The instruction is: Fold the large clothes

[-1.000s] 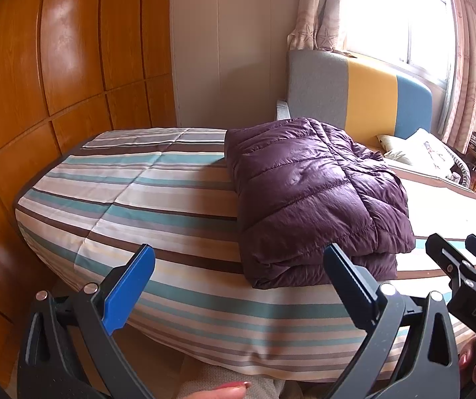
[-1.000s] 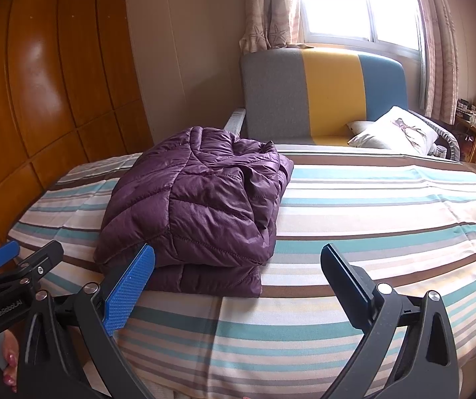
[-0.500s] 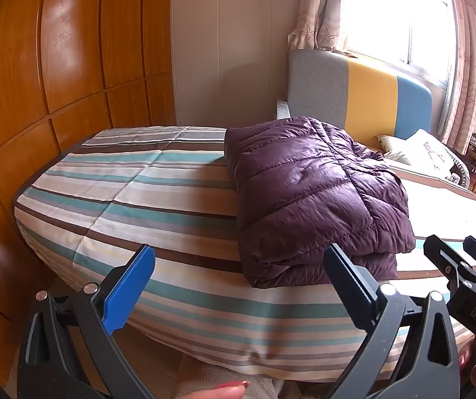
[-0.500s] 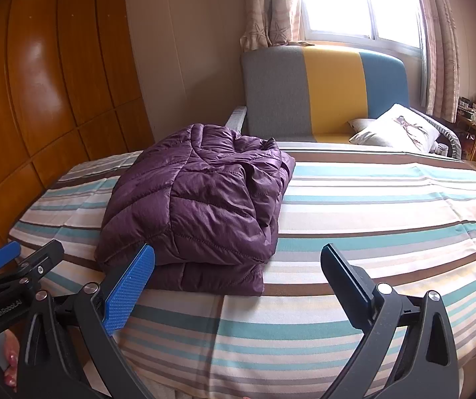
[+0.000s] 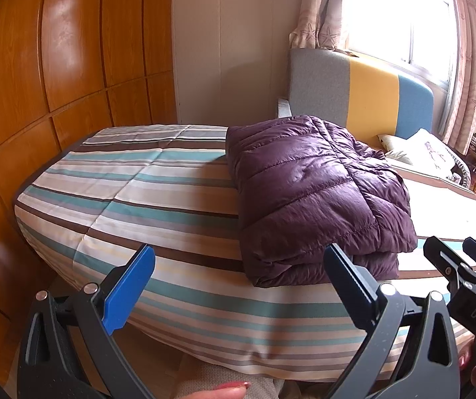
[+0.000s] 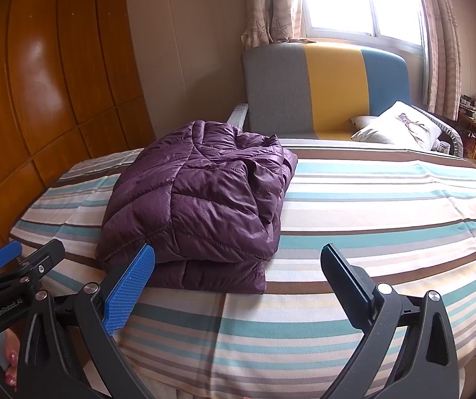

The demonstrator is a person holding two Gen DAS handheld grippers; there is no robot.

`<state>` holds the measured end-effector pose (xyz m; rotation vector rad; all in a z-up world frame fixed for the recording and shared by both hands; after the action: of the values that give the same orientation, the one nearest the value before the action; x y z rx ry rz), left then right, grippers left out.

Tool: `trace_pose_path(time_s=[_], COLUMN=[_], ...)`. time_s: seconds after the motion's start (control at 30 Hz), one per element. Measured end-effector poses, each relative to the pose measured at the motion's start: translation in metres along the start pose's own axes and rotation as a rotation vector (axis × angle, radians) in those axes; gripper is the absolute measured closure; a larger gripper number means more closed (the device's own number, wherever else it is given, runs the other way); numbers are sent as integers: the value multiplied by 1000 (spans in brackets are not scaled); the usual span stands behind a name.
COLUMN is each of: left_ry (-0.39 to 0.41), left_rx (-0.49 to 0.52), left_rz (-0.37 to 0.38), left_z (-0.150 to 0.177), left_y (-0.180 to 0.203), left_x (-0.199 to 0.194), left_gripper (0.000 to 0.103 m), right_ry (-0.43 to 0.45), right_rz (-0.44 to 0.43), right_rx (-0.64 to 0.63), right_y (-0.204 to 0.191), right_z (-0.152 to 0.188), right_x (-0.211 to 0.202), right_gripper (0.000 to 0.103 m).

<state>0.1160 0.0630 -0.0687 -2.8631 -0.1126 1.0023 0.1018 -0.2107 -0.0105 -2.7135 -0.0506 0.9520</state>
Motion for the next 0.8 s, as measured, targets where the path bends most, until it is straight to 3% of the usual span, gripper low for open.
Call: trace_pose_path(time_s=[0.8], left_ry=[-11], left_rx=[-2], left_rz=[4], left_z=[3], left_y=[-1], left_x=[3], left_gripper=[2], right_ry=[-6], right_rz=[-7], right_rx=[-5], right_y=[-1], right_z=[0], right_x=[0], right_gripper=[3])
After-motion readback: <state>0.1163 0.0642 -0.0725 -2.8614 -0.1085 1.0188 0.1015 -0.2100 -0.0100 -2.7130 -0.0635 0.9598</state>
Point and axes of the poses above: each gripper's, at about its wrist camera, not at the fingertips, and x roughly the way its jaws point, y to its right, z to its underside, the point moved 5 cm from there along x, roughly the way its jaws point, and after that the axes turned 9 degrees about x, right-handed, at the moved point
